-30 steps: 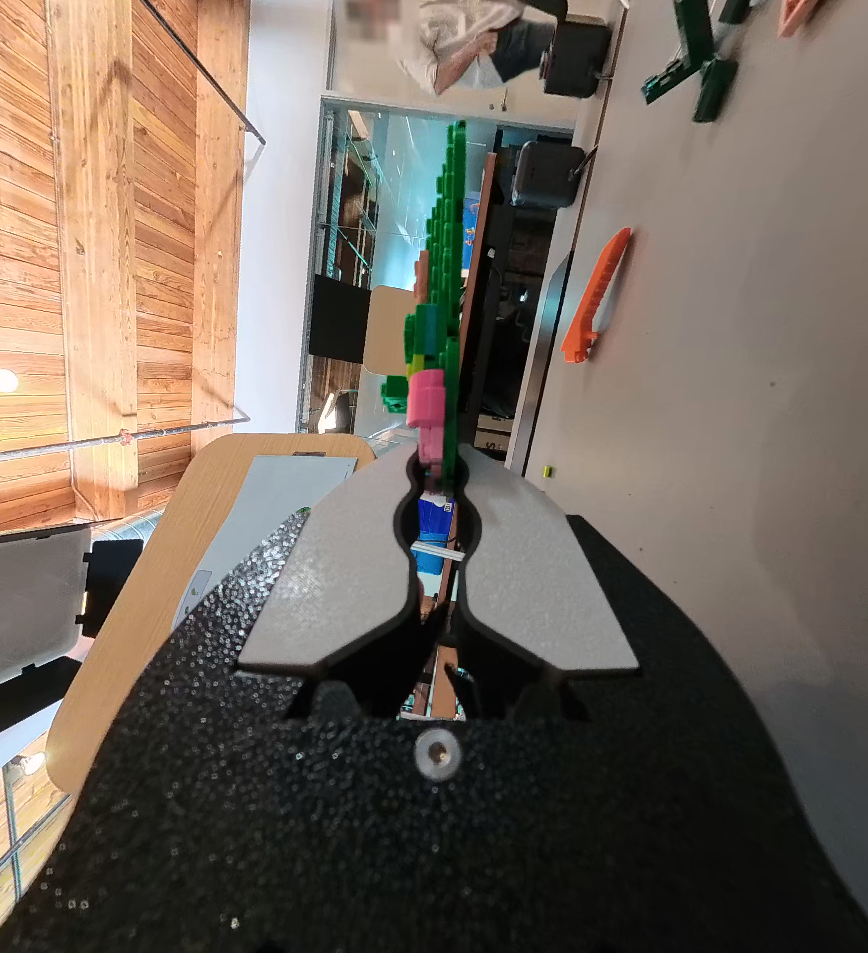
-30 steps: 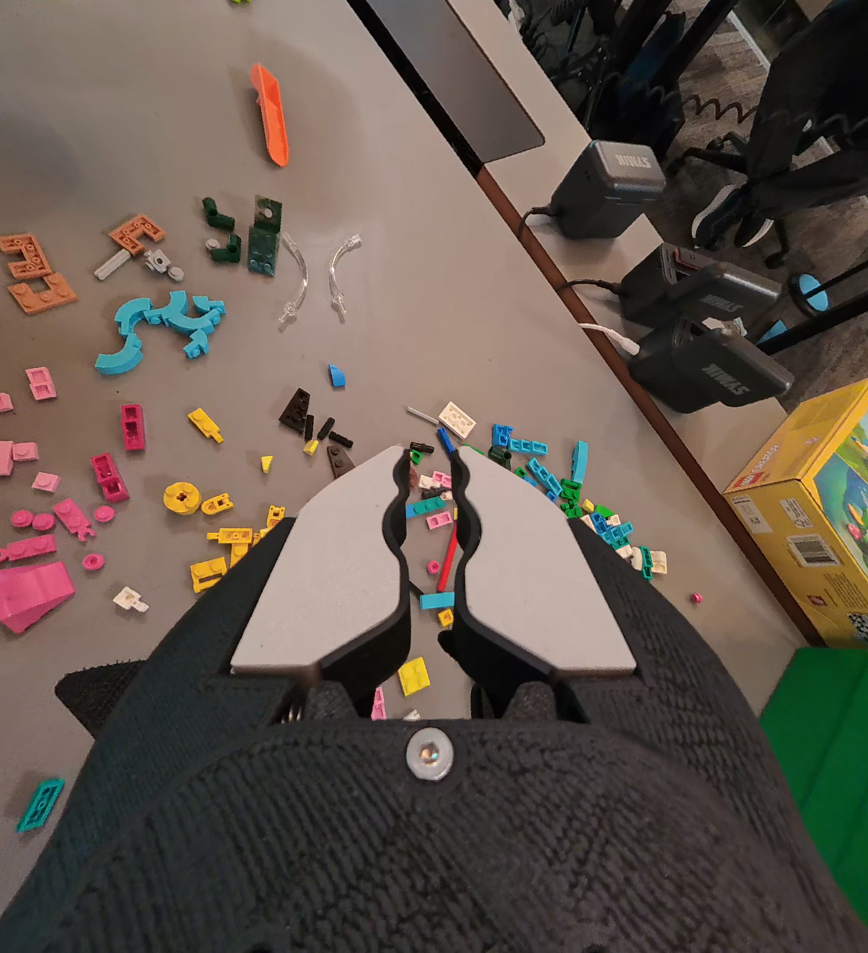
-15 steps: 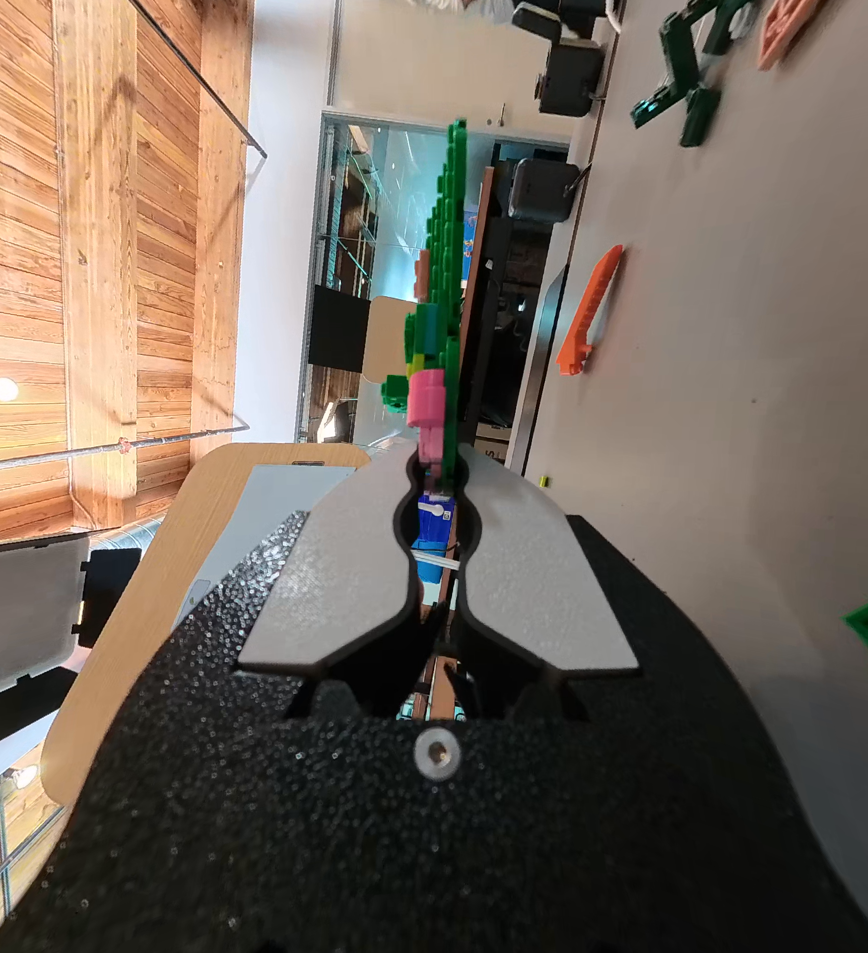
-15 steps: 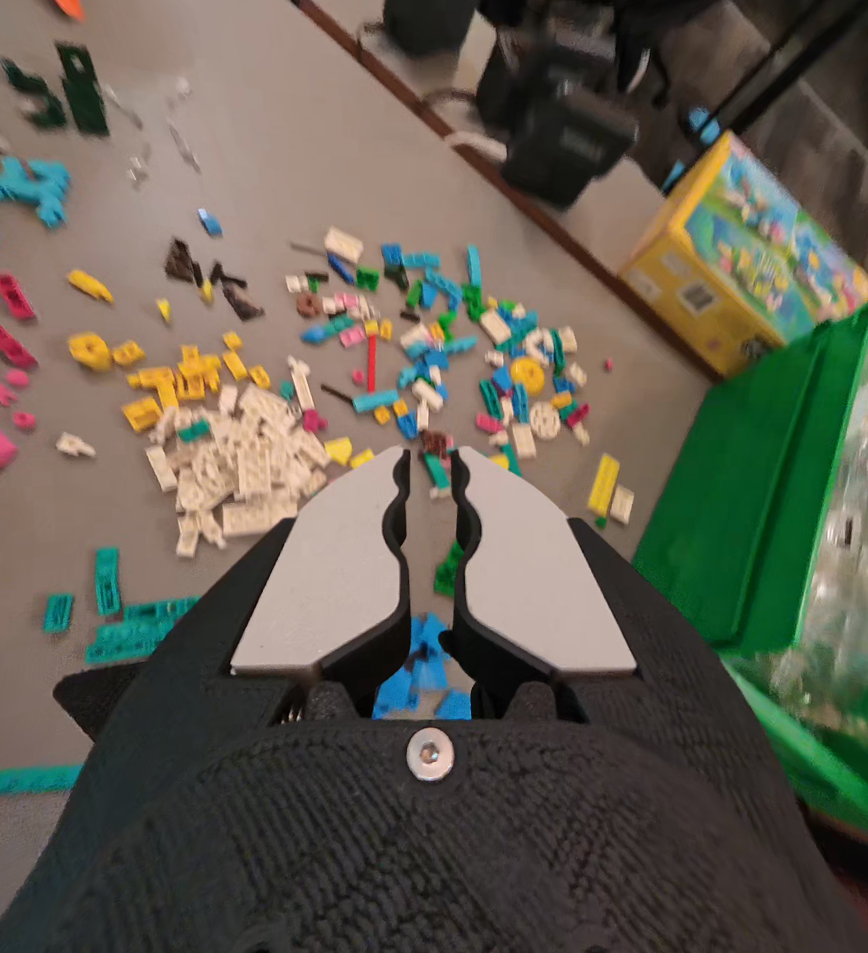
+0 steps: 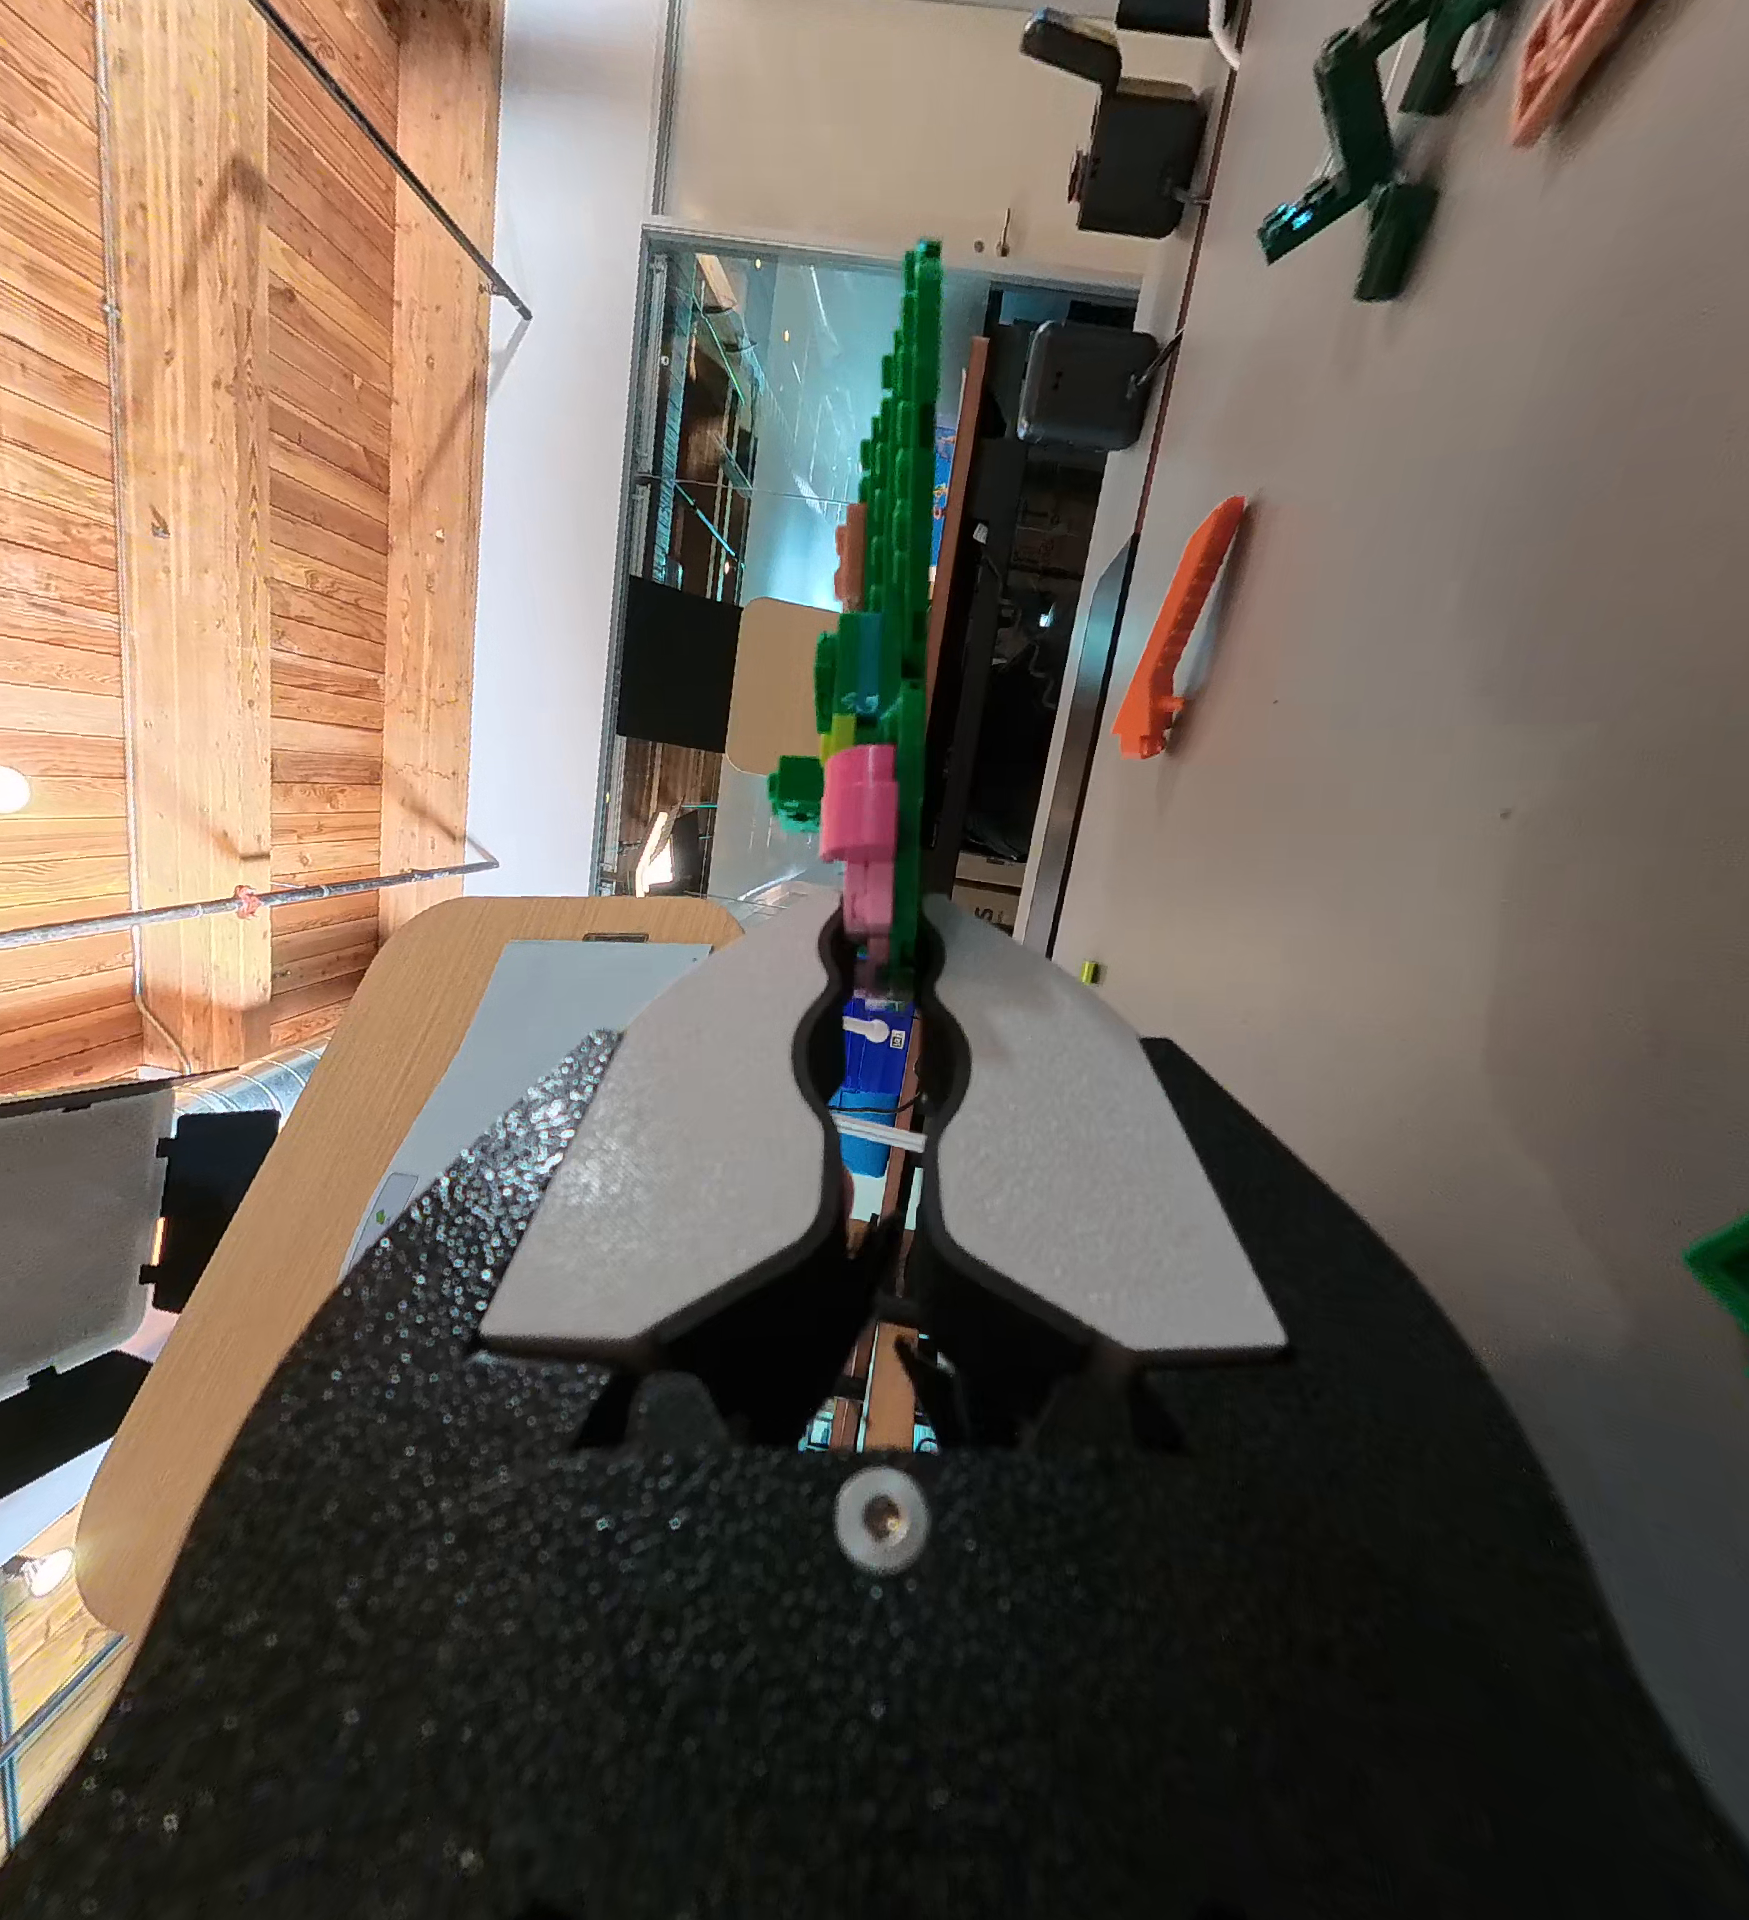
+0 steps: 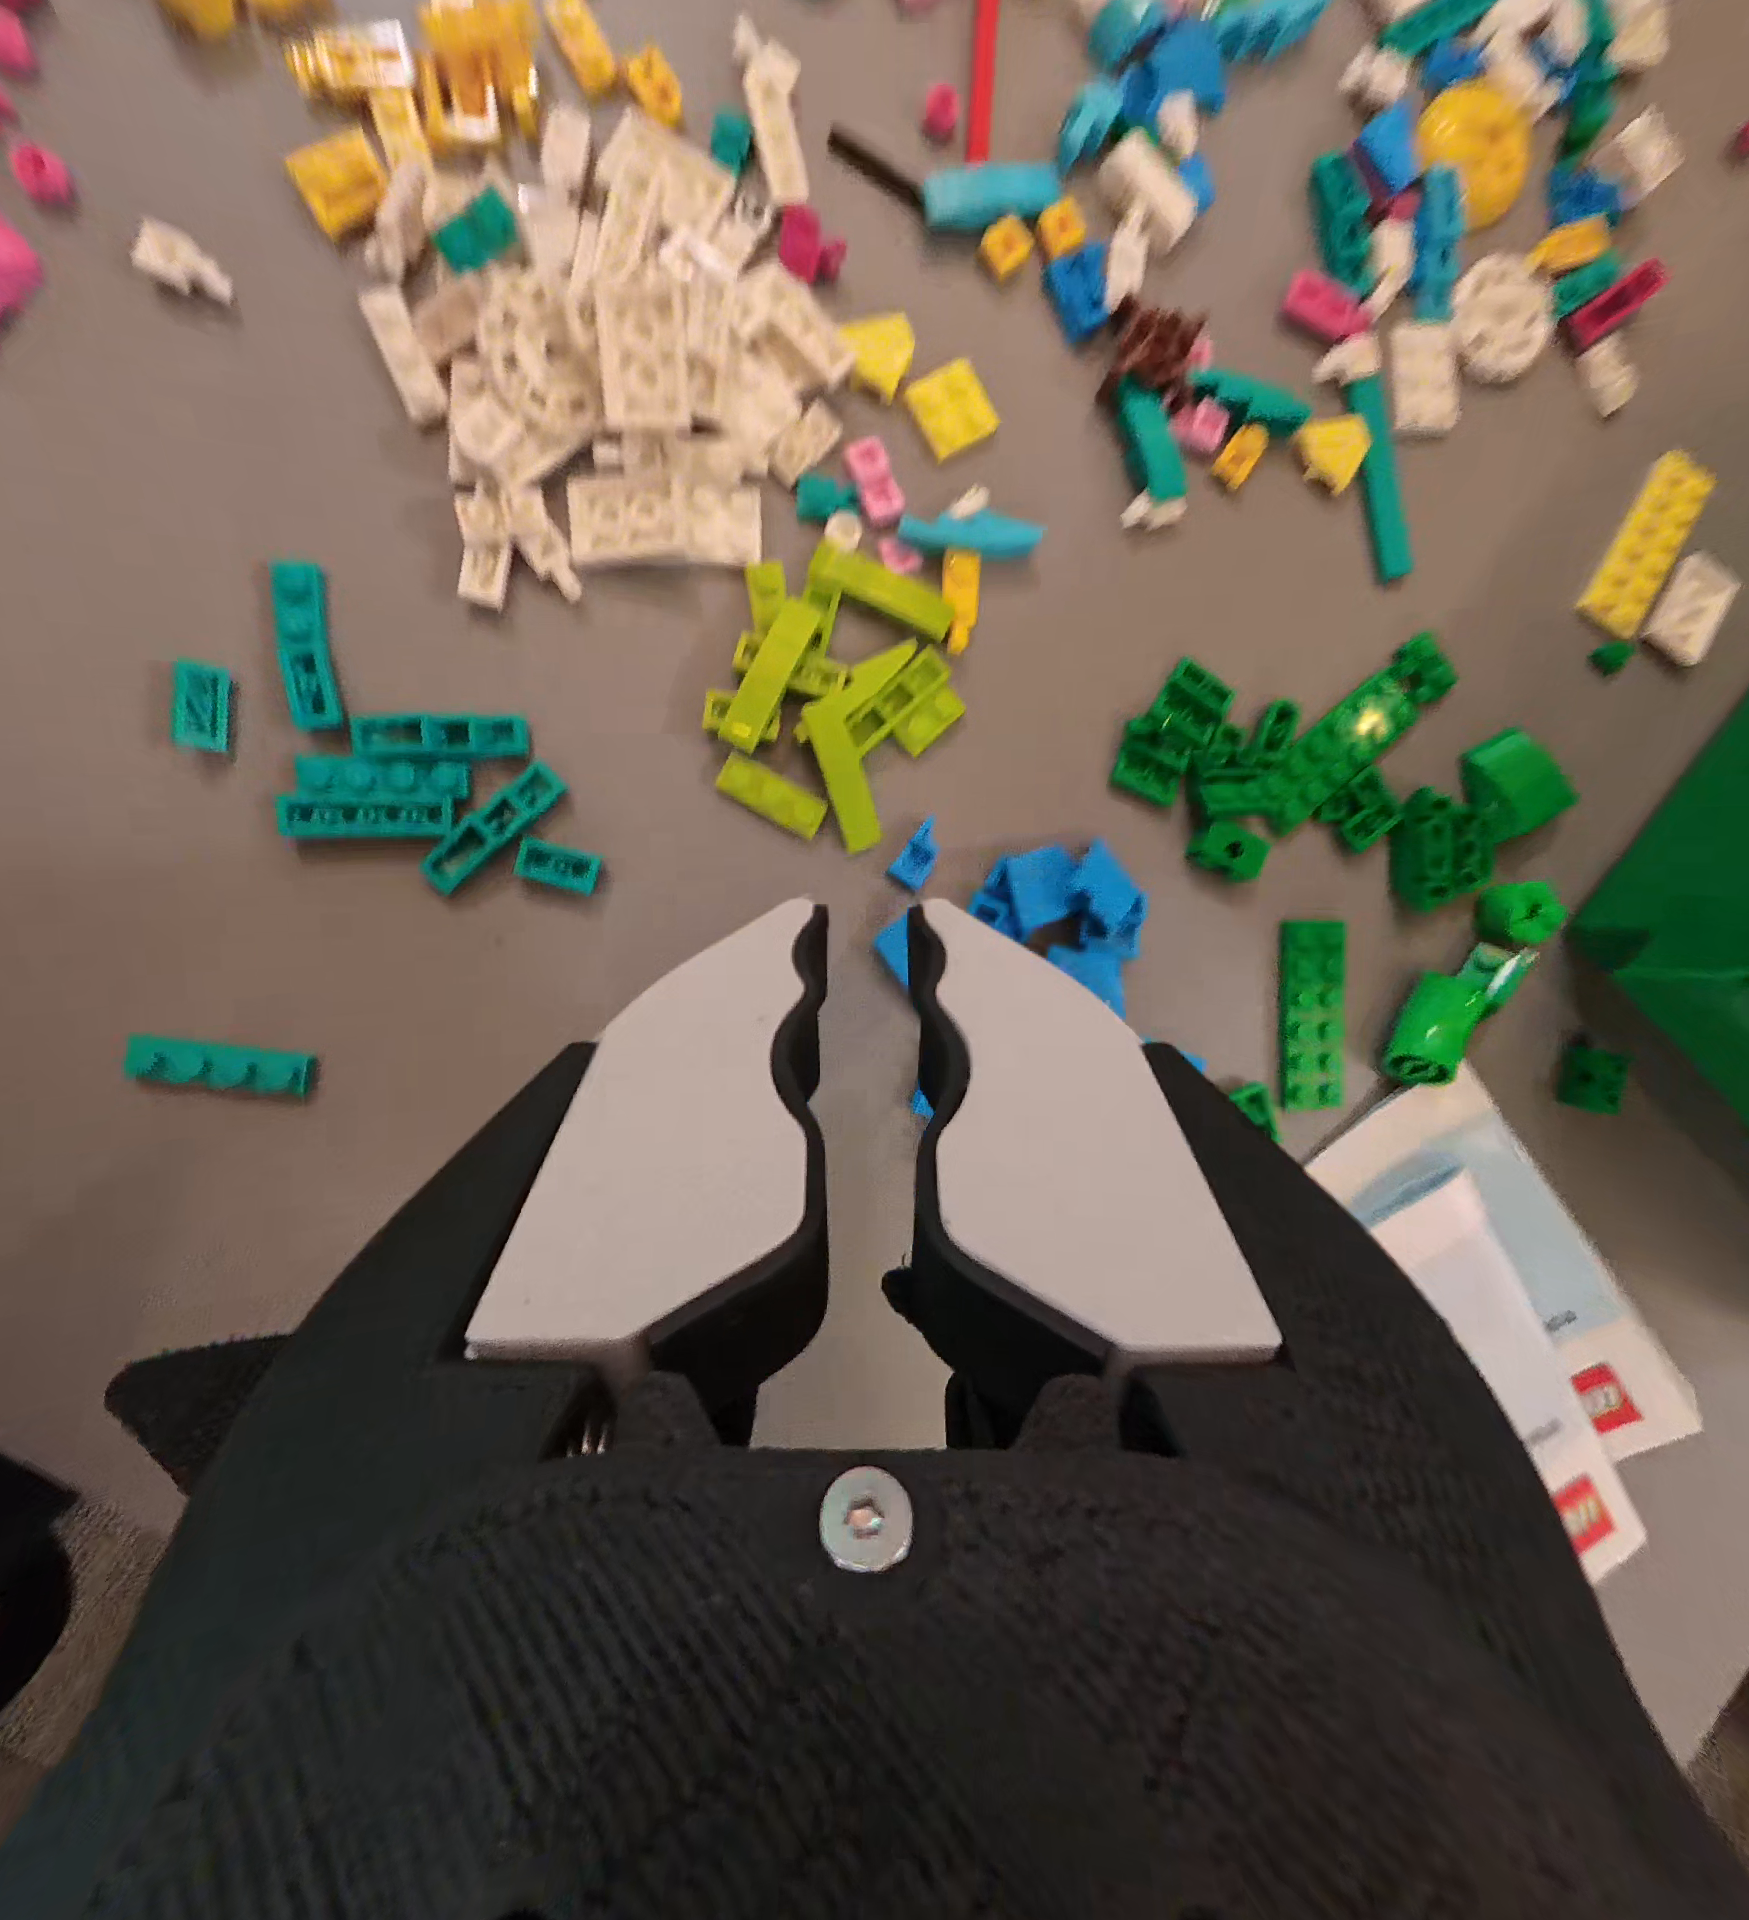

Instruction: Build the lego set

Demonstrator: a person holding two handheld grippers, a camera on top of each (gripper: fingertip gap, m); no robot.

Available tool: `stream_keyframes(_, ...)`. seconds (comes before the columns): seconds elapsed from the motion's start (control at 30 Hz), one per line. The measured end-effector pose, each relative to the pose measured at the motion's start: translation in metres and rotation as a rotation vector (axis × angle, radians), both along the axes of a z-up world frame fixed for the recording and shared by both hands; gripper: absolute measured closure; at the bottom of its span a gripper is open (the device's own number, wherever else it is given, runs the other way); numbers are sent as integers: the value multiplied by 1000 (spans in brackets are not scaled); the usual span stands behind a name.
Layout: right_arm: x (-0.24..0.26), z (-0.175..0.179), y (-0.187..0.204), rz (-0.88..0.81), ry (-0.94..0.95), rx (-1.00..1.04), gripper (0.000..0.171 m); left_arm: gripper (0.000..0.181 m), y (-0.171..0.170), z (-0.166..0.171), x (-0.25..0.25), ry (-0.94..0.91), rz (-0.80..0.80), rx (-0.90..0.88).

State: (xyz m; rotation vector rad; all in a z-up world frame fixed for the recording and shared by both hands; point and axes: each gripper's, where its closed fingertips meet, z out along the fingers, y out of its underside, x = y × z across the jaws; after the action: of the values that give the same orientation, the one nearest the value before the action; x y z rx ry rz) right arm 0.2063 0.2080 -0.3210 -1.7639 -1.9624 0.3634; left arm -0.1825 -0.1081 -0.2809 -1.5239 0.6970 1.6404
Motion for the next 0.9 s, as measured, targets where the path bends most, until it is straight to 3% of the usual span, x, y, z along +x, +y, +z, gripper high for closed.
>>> stream_keyframes(0.2,15,-13,-11,4,9,-44,158,173,2,-1,3,11,-8,-11)
stream_keyframes(0.53,-22,-16,-6,79,89,-69,156,173,2,-2,3,11,-7,-12)
stream_keyframes(0.9,-28,-28,-10,151,-33,-146,157,173,3,-3,4,13,-12,-20)
